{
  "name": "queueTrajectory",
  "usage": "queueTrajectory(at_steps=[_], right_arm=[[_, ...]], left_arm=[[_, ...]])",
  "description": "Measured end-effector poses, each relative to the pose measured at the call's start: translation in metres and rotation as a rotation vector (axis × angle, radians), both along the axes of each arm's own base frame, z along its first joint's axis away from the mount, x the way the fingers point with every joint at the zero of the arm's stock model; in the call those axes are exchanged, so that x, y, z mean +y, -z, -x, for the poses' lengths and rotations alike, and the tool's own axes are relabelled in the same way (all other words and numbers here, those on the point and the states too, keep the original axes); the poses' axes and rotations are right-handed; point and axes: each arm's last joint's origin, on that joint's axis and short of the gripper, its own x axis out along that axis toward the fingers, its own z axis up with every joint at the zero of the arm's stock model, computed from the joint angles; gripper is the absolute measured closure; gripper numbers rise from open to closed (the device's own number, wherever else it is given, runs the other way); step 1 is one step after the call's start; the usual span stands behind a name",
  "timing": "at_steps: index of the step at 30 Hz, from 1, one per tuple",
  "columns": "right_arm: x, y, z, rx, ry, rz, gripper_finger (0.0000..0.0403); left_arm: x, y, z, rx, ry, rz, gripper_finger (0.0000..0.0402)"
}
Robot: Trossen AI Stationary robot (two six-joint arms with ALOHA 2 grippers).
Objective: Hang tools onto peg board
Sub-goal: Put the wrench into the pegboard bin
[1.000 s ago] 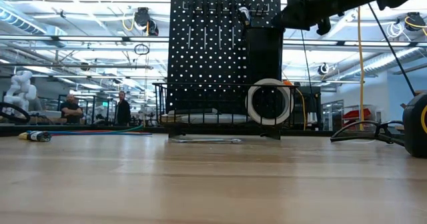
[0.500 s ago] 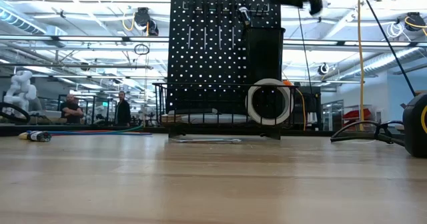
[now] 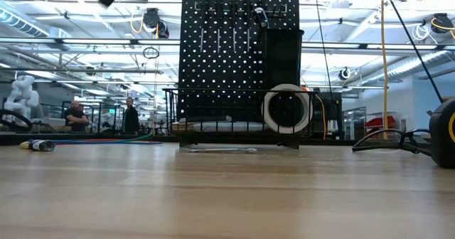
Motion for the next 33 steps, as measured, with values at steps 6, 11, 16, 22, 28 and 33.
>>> queueTrajectory(at_steps=[6,11,16,22,28,33], right_arm=[[0.033,0.059,-0.03,0.212,-0.035,-0.081,0.0269],[0.035,0.103,-0.049,0.335,0.039,-0.182,0.0266],[0.031,0.13,-0.062,0.389,0.083,-0.174,0.0256],[0.026,0.155,-0.085,0.458,0.165,-0.111,0.0258],[0.011,0.178,-0.103,0.571,0.213,-0.061,0.0261],[0.002,0.178,-0.107,0.587,0.221,0.007,0.0261]], left_arm=[[-0.012,0.043,-0.001,0.06,0.035,0.029,0.0165],[-0.014,0.071,0.0,0.025,0.042,0.05,0.0165],[-0.013,0.086,0.001,-0.025,0.038,0.074,0.0165],[-0.013,0.096,0.0,0.008,0.064,0.005,0.0165],[-0.015,0.098,-0.003,0.016,0.077,-0.02,0.0165],[-0.016,0.096,-0.005,-0.013,0.076,-0.008,0.0165]])
